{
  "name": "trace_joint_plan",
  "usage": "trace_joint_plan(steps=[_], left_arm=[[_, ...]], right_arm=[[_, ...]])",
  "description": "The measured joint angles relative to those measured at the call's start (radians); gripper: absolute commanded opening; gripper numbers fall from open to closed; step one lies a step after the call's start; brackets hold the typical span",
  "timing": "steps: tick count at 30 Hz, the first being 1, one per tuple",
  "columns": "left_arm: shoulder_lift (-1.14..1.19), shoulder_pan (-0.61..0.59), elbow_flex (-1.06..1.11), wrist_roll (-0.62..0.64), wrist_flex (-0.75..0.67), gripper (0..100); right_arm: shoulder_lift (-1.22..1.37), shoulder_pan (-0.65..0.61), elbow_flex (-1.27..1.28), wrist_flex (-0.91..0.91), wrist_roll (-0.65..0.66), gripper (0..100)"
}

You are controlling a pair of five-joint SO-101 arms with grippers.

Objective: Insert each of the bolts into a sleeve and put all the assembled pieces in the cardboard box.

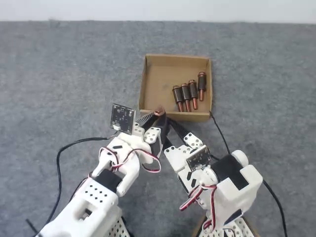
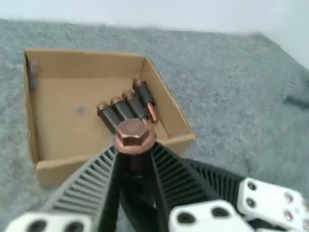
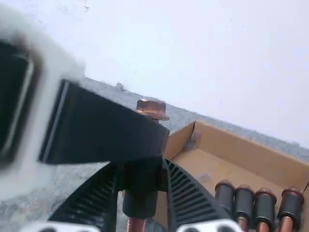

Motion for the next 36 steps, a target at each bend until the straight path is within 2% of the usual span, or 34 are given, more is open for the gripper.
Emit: trace_joint_plan(steps=[10, 12, 16, 18, 22, 36], left_arm=[[-0.003, 0.043, 0.014, -0.006, -0.002, 2], [-0.003, 0.043, 0.015, -0.006, -0.002, 5], [-0.003, 0.043, 0.015, -0.006, -0.002, 18], [-0.005, 0.037, 0.017, -0.005, -0.002, 21], [0.005, 0.012, 0.046, 0.048, 0.009, 21], [0.003, 0.009, 0.046, 0.058, 0.009, 22]], right_arm=[[0.0, 0.002, 0.0, 0.002, 0.0, 0.7], [0.0, 0.002, 0.0, 0.002, 0.0, 0.7], [0.0, 0.005, 0.0, 0.002, 0.0, 0.7], [0.0, 0.012, 0.0, 0.002, 0.003, 0.7], [-0.002, 0.029, 0.0, -0.003, 0.003, 0.7], [-0.002, 0.032, 0.0, -0.005, 0.003, 0.7]])
